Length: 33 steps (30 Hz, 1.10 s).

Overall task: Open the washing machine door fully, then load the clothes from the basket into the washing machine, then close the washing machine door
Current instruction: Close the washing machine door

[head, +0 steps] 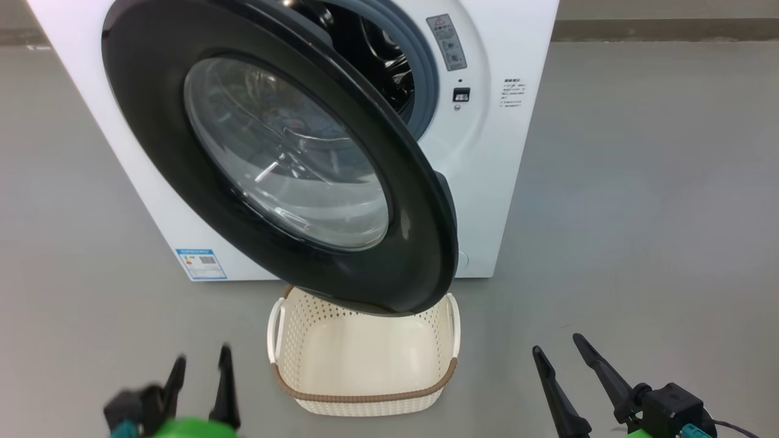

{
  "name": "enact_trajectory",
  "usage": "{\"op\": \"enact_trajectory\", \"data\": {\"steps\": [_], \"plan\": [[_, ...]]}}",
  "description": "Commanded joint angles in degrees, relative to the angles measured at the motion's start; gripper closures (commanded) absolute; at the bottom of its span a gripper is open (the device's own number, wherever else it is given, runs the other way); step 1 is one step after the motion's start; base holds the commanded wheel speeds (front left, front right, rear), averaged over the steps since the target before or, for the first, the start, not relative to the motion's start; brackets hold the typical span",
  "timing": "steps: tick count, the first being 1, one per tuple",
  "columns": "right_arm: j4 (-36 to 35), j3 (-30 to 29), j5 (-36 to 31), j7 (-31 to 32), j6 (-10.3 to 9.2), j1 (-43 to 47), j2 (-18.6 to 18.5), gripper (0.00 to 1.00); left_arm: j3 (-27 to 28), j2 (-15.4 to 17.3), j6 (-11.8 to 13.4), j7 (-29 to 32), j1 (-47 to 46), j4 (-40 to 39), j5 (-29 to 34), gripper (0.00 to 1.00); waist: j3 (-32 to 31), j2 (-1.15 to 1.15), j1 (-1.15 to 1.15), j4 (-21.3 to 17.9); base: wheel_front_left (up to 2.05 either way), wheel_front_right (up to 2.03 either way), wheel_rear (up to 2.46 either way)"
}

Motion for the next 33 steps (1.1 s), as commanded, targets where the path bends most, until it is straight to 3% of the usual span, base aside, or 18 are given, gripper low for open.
{"op": "enact_trajectory", "data": {"steps": [1, 7, 14, 31, 32, 33], "plan": [[-1.6, 0.9, -1.2, -0.3, 0.1, 0.1, -0.1, 0.0, 3.8, 0.4, 0.1, -0.6, 0.9, -1.9, 2.6, 0.0, -0.3, 0.0, 0.0, -0.4, 0.0, 0.0, 0.0], [-1.9, -0.7, -1.6, -0.3, 0.1, 0.9, 0.0, 0.0, 11.0, -3.1, -1.6, -0.6, 8.4, -4.1, 12.2, 0.0, -0.9, 0.0, 0.0, -1.2, 0.0, 0.0, 0.0], [-1.8, -1.7, -1.7, -0.3, 0.1, 1.9, 0.2, 0.0, 17.2, -6.8, -4.7, -0.6, 12.7, -4.0, 18.2, 0.0, -1.5, 0.0, 0.0, -1.6, 0.0, 0.0, 0.0], [-1.4, -2.2, -2.3, -0.3, 0.1, 1.4, 0.1, 0.0, 24.3, -10.8, -10.7, -0.6, 13.0, -1.6, 24.4, 0.0, -1.5, 0.0, 0.0, -1.6, 0.0, 0.0, 0.0], [-1.3, -2.2, -2.2, -0.3, 0.1, 1.3, 0.1, 0.31, 24.5, -10.9, -10.9, -0.6, 13.0, -1.5, 24.6, 0.0, -1.5, 0.0, 0.0, -1.6, 0.0, 0.0, 0.0], [-1.2, -2.2, -2.2, -0.3, 0.1, 1.2, 0.1, 0.81, 24.7, -11.0, -11.1, -0.6, 13.0, -1.4, 24.8, 0.0, -1.6, 0.0, 0.0, -1.5, 0.0, 0.0, 0.0]]}}
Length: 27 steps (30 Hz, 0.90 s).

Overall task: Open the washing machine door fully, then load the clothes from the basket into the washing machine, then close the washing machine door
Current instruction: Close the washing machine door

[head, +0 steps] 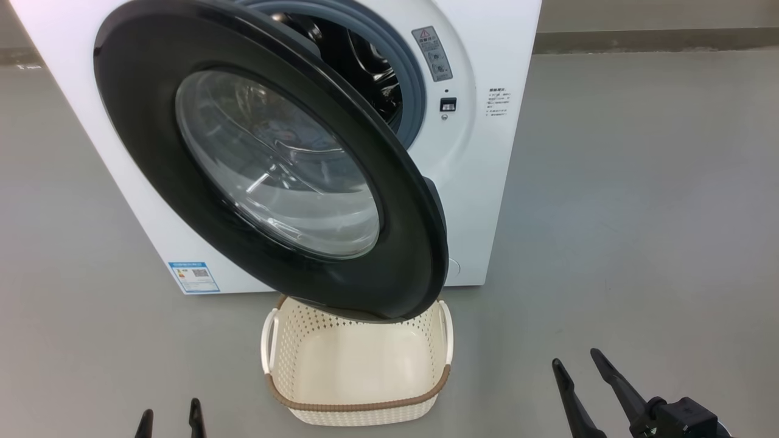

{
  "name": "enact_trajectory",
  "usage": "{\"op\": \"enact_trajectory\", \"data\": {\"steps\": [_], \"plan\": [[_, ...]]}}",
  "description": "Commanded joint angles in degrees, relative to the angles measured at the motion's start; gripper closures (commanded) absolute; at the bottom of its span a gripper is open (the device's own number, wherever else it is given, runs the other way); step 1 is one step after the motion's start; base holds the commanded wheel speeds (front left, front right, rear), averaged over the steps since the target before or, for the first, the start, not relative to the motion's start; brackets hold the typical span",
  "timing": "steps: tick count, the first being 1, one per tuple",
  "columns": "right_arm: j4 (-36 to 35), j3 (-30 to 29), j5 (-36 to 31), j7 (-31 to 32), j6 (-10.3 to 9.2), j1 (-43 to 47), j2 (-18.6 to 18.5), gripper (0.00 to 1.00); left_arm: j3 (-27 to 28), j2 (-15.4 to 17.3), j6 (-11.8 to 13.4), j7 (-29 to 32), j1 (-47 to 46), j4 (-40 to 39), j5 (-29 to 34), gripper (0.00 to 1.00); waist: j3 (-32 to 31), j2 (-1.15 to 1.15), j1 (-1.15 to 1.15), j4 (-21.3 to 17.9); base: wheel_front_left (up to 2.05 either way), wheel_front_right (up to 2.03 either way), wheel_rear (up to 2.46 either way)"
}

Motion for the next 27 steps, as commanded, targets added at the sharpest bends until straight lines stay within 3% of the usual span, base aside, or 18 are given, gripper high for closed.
{"op": "enact_trajectory", "data": {"steps": [1, 11, 20, 27], "plan": [[-1.2, 1.1, -0.2, -0.3, 0.09, -1.6, -0.4, 1.0, 2.2, 0.4, -0.3, -0.6, -1.4, -1.0, 0.6, 0.0, -0.1, 0.0, 0.0, 0.1, 0.0, 0.0, 0.0], [-2.0, 2.4, 0.3, -0.3, 0.09, -4.7, -0.6, 1.0, 2.9, 0.0, -1.2, -0.6, -1.7, -0.4, 1.8, 0.0, -0.1, 0.0, 0.0, 1.1, 0.0, 0.0, 0.0], [-11.0, 4.2, 0.5, -0.3, 0.09, -14.3, -1.4, 1.0, 1.0, -0.1, -0.8, -0.6, -2.3, -0.6, 0.5, 0.0, -0.1, 0.0, 0.0, 3.5, 0.0, 0.0, 0.0], [-14.1, 10.4, 1.8, -0.3, 0.09, -20.9, -0.8, 1.0, -0.7, -0.1, -0.2, -0.6, -2.7, -1.1, -0.8, 0.0, 1.2, 0.0, 0.0, 6.0, 0.0, 0.0, 0.0]]}}
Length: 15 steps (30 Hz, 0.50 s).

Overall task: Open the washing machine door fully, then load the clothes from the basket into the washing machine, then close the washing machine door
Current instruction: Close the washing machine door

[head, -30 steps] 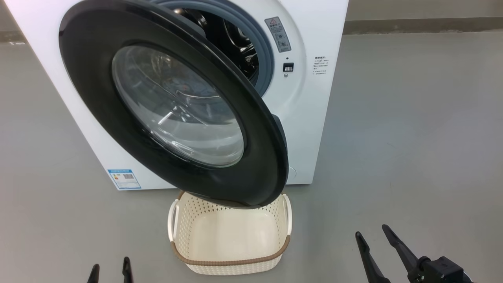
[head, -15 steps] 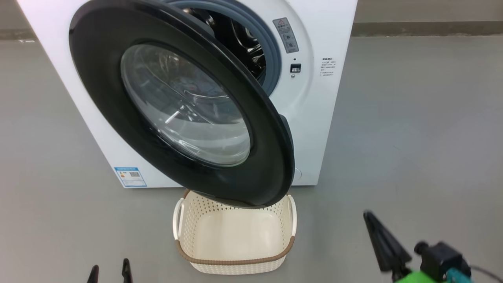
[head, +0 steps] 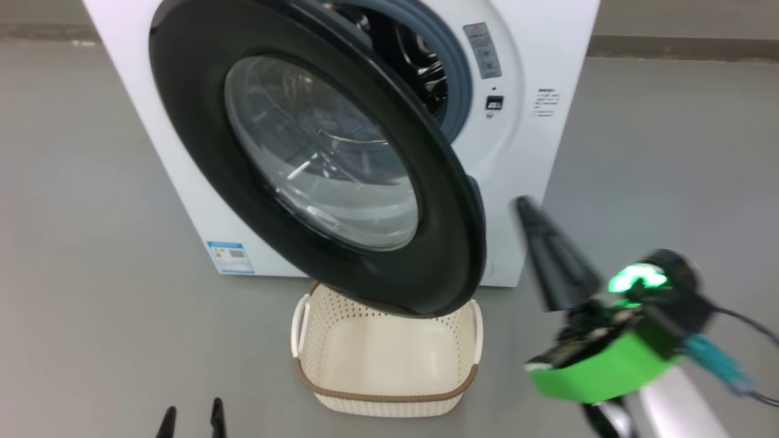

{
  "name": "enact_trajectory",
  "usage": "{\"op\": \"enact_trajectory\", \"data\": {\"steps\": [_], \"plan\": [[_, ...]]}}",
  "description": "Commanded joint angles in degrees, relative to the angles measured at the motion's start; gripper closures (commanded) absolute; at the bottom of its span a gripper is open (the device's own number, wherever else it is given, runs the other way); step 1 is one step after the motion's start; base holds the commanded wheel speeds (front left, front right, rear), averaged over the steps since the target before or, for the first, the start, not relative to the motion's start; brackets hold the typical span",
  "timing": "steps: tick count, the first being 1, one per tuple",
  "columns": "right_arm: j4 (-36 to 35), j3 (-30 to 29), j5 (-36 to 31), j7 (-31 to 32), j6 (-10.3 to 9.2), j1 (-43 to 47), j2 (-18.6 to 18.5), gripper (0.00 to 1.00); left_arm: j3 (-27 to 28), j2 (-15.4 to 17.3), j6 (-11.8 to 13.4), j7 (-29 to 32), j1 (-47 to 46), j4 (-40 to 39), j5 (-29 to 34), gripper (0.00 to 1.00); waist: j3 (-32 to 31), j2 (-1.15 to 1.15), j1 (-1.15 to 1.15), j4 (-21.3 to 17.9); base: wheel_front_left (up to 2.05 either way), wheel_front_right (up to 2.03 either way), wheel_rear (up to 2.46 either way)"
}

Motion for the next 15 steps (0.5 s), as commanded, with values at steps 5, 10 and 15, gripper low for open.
{"op": "enact_trajectory", "data": {"steps": [5, 10, 15], "plan": [[5.6, 9.9, 3.2, -0.3, 0.1, -5.2, -0.1, 1.0, -0.7, 0.2, 0.9, -0.6, -3.8, -1.8, -1.9, 0.0, 2.5, 0.0, 0.0, 3.0, 0.0, 0.0, 0.0], [10.7, 11.1, 5.1, -0.3, 0.1, -6.2, 0.1, 1.0, -1.7, 0.2, 1.0, -0.6, -5.2, -1.9, -2.5, 0.0, 4.3, 0.0, 0.0, 4.6, 0.0, 0.0, 0.0], [15.1, 10.3, 5.5, -0.3, 0.1, -8.0, -0.3, 1.0, -2.1, 0.2, 1.0, -0.6, -6.5, -2.3, -3.0, 0.0, 6.7, 0.0, 0.0, 5.8, 0.0, 0.0, 0.0]]}}
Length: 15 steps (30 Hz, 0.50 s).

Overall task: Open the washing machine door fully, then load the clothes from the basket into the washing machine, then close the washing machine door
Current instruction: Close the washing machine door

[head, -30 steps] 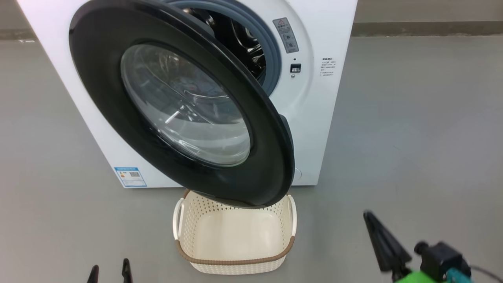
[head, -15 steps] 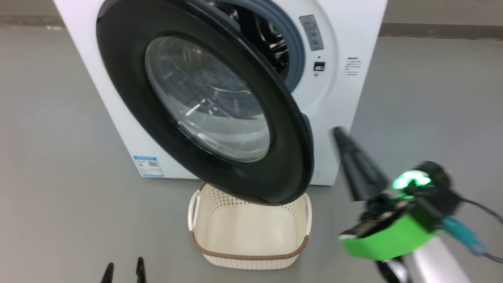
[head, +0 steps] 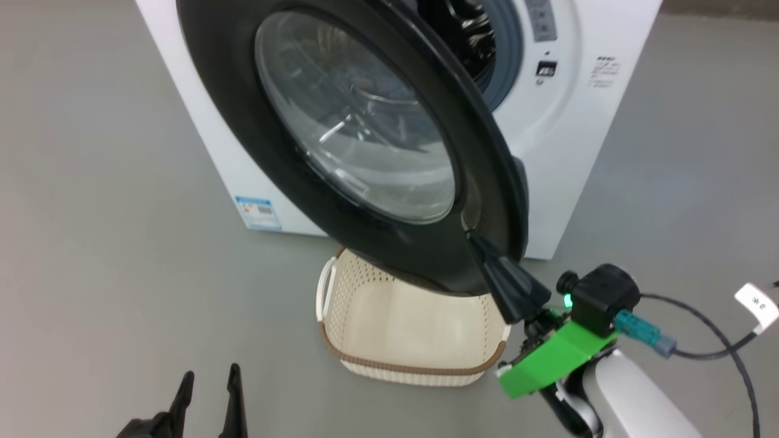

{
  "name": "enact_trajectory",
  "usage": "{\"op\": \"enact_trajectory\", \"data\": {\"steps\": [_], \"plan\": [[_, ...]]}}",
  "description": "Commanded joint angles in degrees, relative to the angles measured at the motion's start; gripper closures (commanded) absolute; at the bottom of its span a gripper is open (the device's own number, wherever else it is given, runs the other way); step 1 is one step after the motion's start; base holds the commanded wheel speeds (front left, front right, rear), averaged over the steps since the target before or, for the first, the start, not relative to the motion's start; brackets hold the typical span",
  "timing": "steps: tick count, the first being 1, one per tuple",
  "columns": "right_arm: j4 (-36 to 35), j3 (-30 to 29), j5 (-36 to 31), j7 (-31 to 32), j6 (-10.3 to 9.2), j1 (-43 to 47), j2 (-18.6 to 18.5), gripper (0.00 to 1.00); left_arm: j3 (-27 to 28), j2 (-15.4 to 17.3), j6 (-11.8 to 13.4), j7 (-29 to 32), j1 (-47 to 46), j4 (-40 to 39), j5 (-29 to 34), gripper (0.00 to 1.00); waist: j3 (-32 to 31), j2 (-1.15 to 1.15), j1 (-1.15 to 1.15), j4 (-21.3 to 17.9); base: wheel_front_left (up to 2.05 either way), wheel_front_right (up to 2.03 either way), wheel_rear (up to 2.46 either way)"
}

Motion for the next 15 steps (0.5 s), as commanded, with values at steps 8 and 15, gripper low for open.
{"op": "enact_trajectory", "data": {"steps": [8, 15], "plan": [[1.2, -0.9, 0.0, -0.3, 0.09, -5.5, -0.3, 1.0, 0.7, 0.3, 0.5, -0.6, -4.3, -1.4, -0.7, 0.0, 4.5, 0.0, 0.0, 2.3, 0.0, 0.0, 0.0], [1.1, -2.8, -0.8, -0.3, 0.09, -7.9, -0.9, 1.0, 0.9, 0.3, 0.8, -0.6, -5.2, -1.4, -1.4, 0.0, 6.7, 0.0, 0.0, 2.1, 0.0, 0.0, 0.0]]}}
